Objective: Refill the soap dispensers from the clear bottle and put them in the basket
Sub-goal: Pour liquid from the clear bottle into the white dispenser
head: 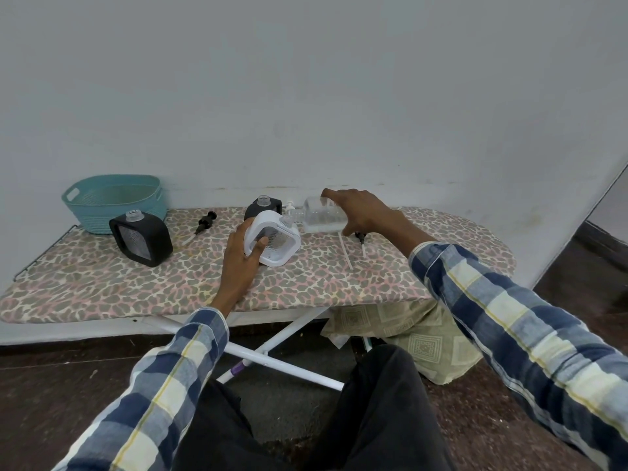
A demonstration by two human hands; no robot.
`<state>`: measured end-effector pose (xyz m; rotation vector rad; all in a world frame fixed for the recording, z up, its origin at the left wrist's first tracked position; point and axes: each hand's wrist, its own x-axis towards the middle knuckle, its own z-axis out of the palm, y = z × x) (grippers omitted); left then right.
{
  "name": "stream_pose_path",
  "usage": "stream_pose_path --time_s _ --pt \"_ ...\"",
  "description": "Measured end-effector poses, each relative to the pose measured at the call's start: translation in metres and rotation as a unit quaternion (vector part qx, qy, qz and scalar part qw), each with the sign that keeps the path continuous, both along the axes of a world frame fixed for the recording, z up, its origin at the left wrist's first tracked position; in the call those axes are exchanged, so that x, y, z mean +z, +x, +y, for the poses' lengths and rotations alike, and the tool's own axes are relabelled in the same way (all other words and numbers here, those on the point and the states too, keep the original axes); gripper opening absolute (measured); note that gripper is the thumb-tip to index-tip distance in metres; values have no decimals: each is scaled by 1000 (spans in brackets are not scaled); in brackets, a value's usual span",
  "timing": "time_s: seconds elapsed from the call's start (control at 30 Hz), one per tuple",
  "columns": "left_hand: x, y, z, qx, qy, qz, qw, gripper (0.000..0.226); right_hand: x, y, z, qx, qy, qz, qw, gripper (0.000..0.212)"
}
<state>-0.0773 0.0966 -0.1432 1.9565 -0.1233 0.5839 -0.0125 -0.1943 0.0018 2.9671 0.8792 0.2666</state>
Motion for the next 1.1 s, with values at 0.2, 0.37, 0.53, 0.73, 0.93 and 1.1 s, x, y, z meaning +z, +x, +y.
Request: stream_pose_path --time_s 0.2,0.37,0.53,0.73,0.93,1.1 --pt "1 -1 -2 4 -5 7 1000 56 1 2 0 1 -11 -9 1000 86" --pt "2 -2 -3 7 -4 9 1000 55 2 3 1 3 -13 -8 1000 85" --pt "2 -1 -3 13 3 11 1000 56 4 3 1 2 -17 -10 1000 85" --pt "0 2 -2 14 0 18 1000 55 4 3 0 4 -14 -12 1000 82" --pt "-1 3 -2 14 2 19 1000 56 5 2 0 6 -15 -14 1000 81" --pt "-1 4 -2 15 1 18 1000 57 7 1 1 6 -16 -15 1000 81"
